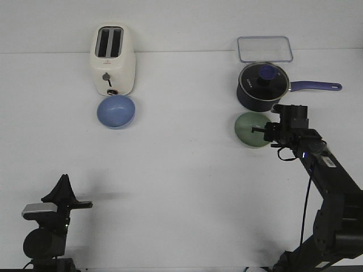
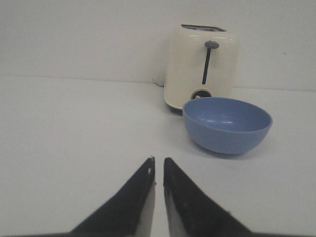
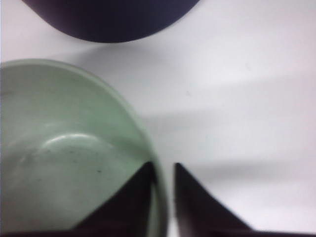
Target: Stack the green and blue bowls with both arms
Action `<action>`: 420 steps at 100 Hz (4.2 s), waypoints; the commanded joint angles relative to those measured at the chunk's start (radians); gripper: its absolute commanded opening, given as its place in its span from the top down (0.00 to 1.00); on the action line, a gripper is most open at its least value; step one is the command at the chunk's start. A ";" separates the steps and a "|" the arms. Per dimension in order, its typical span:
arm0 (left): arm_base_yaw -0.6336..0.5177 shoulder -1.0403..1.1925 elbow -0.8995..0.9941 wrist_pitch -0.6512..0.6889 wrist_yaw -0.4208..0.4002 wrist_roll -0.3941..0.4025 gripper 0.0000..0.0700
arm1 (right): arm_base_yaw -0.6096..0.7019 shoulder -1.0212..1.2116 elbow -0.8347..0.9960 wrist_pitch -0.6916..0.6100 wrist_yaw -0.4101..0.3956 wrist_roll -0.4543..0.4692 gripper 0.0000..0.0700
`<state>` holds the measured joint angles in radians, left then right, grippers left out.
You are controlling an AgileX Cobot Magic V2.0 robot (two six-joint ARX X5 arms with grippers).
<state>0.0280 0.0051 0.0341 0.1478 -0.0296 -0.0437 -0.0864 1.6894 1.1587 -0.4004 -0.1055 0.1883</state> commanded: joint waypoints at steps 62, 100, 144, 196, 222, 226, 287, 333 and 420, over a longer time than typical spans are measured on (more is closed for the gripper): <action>0.000 -0.001 -0.020 0.011 0.000 -0.005 0.98 | 0.132 -0.503 -0.080 -0.196 -0.235 -0.003 1.00; 0.000 -0.001 -0.020 0.011 0.000 -0.006 0.98 | 0.524 -0.553 -0.304 -0.120 -0.125 0.113 1.00; 0.000 -0.001 -0.018 0.013 0.000 -0.197 0.98 | 0.658 -0.418 -0.388 -0.040 -0.054 0.129 1.00; 0.000 0.003 0.061 -0.007 0.028 -0.522 0.98 | 0.564 -0.580 -0.359 -0.015 -0.078 0.064 0.56; 0.000 0.221 0.304 -0.150 0.055 -0.446 0.98 | 0.477 -0.792 -0.359 -0.030 -0.077 0.054 0.56; 0.000 0.291 0.351 -0.165 0.055 -0.417 0.98 | 0.472 -0.814 -0.359 -0.030 -0.077 0.054 0.56; -0.002 1.438 0.979 -0.198 0.170 -0.290 0.26 | 0.467 -0.850 -0.359 -0.079 -0.077 0.038 0.56; -0.012 1.876 1.297 -0.247 0.208 -0.290 0.46 | 0.465 -0.850 -0.359 -0.098 -0.042 0.029 0.56; -0.307 1.318 1.010 -0.377 0.388 -0.238 0.98 | 0.209 -0.853 -0.457 -0.116 0.079 -0.003 0.56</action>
<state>-0.2306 1.3533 1.0824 -0.2497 0.3481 -0.2554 0.1226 0.8318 0.7048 -0.5247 -0.0151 0.2047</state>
